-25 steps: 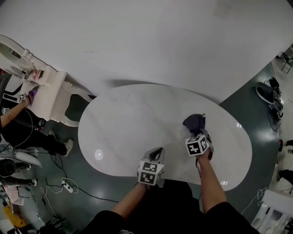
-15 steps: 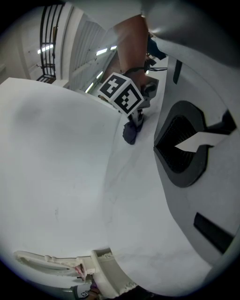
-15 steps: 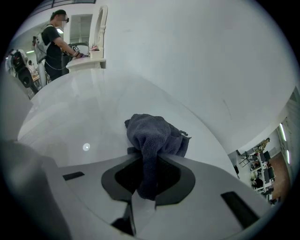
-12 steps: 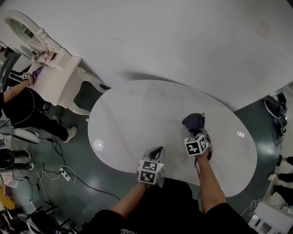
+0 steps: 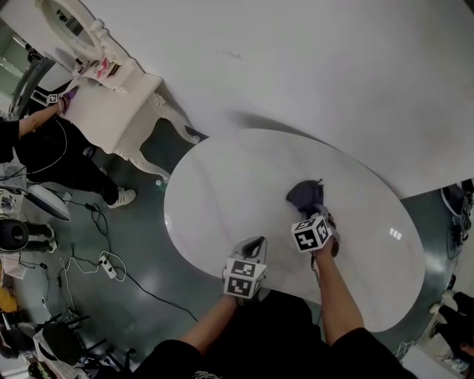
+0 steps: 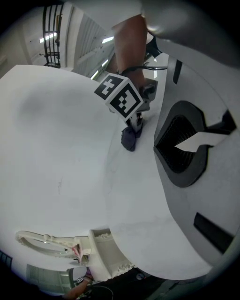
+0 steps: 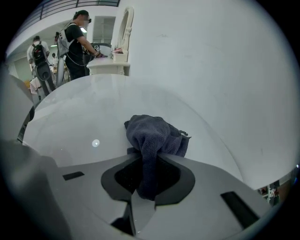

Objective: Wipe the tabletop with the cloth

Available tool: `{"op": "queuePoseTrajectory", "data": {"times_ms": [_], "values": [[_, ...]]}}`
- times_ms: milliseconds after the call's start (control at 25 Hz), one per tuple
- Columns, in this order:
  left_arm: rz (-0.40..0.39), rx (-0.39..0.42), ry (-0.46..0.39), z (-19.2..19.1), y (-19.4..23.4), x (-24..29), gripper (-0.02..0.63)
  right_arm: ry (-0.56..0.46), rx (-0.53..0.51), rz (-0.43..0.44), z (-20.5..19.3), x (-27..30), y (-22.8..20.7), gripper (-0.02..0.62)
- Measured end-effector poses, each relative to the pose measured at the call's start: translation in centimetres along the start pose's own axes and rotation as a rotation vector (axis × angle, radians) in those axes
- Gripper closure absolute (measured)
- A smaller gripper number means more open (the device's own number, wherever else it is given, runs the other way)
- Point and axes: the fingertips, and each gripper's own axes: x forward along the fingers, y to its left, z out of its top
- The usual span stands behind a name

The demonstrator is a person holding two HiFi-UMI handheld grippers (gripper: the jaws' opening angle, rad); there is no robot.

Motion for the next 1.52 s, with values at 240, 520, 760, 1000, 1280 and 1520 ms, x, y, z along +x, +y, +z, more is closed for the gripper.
{"op": "queuePoseTrajectory", "data": {"times_ms": [240,520,760,1000,1280,1520], "values": [[0.046,-0.032,-0.012,0.7,4.3,-1.4,0.600,-0.029,-0.112,0.048,5.1,1.6,4.3,0.550],[0.095,-0.078,-0.018,0.5,9.1,-2.5,0.600,-0.079,-0.166,0.151,11.5,3.6,9.2,0.549],[0.153,-0.103,-0.031,0.4,13.3,-3.8,0.600,-0.130,-0.294,0.224,18.0,5.7,14.9,0.549],[0.228,-0.147,-0.049,-0.6,17.5,-6.1,0.600,-0.198,-0.472,0.272,24.3,7.2,20.7,0.549],[0.268,-0.199,-0.052,-1.9,19.6,-8.0,0.600,-0.273,-0.704,0.250,29.3,9.0,25.0,0.549],[0.240,-0.180,-0.043,-2.0,19.1,-7.7,0.600,-0.289,-0.707,0.231,30.6,9.9,23.0,0.549]]}}
